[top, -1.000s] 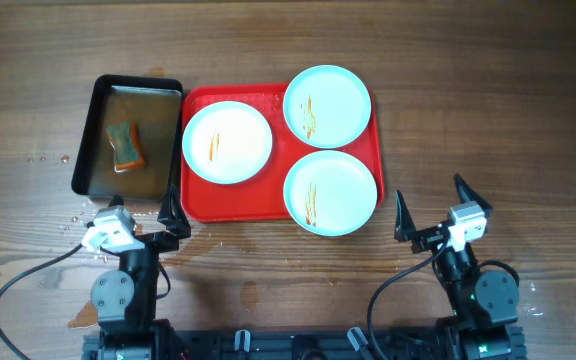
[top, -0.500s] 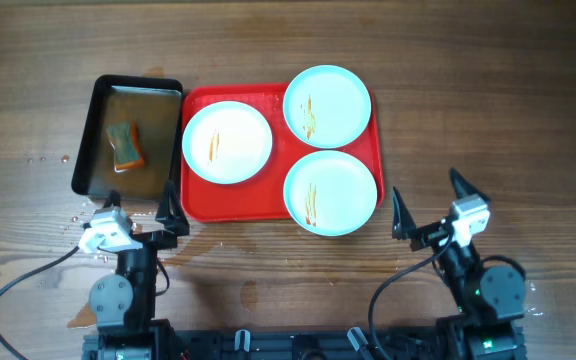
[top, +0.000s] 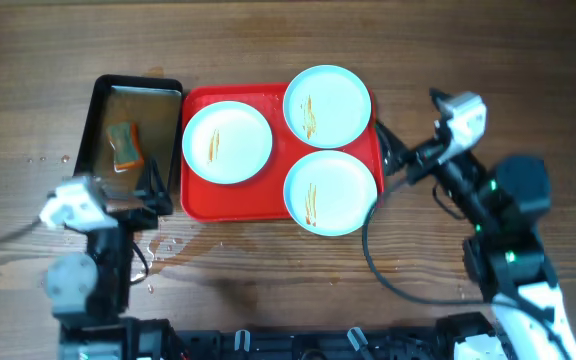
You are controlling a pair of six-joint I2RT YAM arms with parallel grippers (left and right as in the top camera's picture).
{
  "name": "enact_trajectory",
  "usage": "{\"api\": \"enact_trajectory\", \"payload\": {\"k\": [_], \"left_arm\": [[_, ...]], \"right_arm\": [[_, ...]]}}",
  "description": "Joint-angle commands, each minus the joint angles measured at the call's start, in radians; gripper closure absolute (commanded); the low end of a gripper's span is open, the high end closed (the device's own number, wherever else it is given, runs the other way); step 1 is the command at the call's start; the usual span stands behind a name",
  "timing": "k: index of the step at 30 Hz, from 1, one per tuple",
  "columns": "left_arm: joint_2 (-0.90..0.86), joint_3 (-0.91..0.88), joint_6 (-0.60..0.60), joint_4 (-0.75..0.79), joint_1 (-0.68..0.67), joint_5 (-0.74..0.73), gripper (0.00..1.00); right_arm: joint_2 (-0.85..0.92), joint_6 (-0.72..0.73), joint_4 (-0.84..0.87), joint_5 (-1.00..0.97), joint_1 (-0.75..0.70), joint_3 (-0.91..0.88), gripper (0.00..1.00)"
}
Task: Clean dirty plates on tray and stack at the side
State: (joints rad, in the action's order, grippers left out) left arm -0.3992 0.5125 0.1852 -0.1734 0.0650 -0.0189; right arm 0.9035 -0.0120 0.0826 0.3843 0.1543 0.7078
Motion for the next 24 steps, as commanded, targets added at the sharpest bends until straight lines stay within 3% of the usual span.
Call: {"api": "enact_trajectory", "payload": {"k": [1,7,14,17,24], "left_arm": [[-0.207,0.252,-0.074,-0.112,0.005,-0.023,0.00],[-0.605,0.743,-0.110,-0.413,0.005,-0.028,0.00],[-1.101,1.346,-0.156,-0.897,0.009,-0.045,0.00],[-1.240,1.464,-0.156,-1.043,0.010,-0.045,0.00],[-1.364,1.471,-0.151,-1.073,0.010,0.000,0.00]], "right_arm": [[0.130,0.012,-0.067,0.122,0.005,0.150,0.00],[0.336,0.012,-0.298,0.186,0.005,0.410,0.00],[0.536,0.012,-0.524,0.303,0.008,0.660,0.00],[0.639,0.010,-0.658,0.327,0.034,0.761,0.00],[0.890,-0.049,-0.954,0.242,0.160,1.019,0.00]]}}
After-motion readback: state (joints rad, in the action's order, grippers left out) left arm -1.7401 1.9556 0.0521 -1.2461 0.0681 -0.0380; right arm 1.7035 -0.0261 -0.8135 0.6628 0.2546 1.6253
